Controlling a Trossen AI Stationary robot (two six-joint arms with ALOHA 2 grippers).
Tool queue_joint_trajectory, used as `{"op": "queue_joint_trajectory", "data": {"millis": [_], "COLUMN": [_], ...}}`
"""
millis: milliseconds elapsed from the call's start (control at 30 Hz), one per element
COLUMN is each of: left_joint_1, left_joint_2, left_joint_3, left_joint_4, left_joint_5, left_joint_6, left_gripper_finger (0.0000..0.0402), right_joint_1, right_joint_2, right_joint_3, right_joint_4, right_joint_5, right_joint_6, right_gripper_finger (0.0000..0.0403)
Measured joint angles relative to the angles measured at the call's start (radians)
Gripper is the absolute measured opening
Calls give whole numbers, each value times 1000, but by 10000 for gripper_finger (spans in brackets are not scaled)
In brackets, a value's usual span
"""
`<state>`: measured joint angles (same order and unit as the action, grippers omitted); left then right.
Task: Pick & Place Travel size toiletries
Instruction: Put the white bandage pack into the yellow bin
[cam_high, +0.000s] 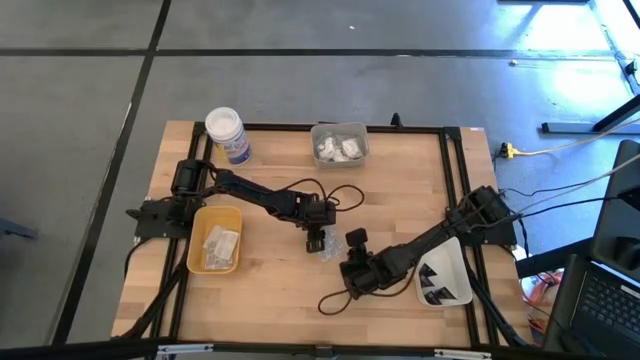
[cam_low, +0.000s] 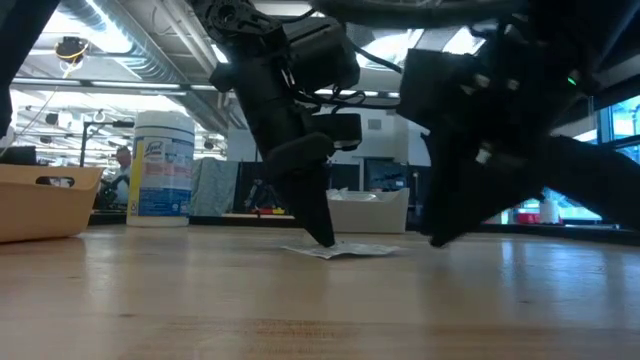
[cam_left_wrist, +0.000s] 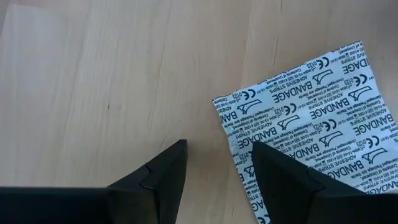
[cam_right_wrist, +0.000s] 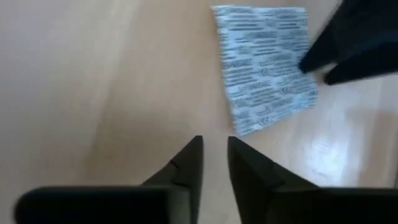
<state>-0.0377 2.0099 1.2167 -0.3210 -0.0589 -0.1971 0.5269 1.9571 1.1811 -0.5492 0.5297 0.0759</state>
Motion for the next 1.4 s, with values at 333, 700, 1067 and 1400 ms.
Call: {"op": "queue_joint_trajectory", "data": {"millis": [333,700,1067,1400], "left_joint_1": [2,2,2,1], "left_joint_2": [1,1,1,1], "left_joint_3": [0,0,0,0], "left_joint_4": [3,8,8,8], "left_joint_5": [20,39,49,33], "left_joint_6": [-66,-105,-107,-104], "left_gripper_finger": [177,173,173,173], "right_joint_1": [2,-32,-75,-56], "right_joint_2": [47,52,52,51], "right_joint_3": [2,1,0,0], "right_joint_4": [29,66,92,68], "right_joint_5": [92,140,75,58], "right_joint_6": [-85,-136,-140,-80], "right_gripper_finger": [180,206,159,125]}}
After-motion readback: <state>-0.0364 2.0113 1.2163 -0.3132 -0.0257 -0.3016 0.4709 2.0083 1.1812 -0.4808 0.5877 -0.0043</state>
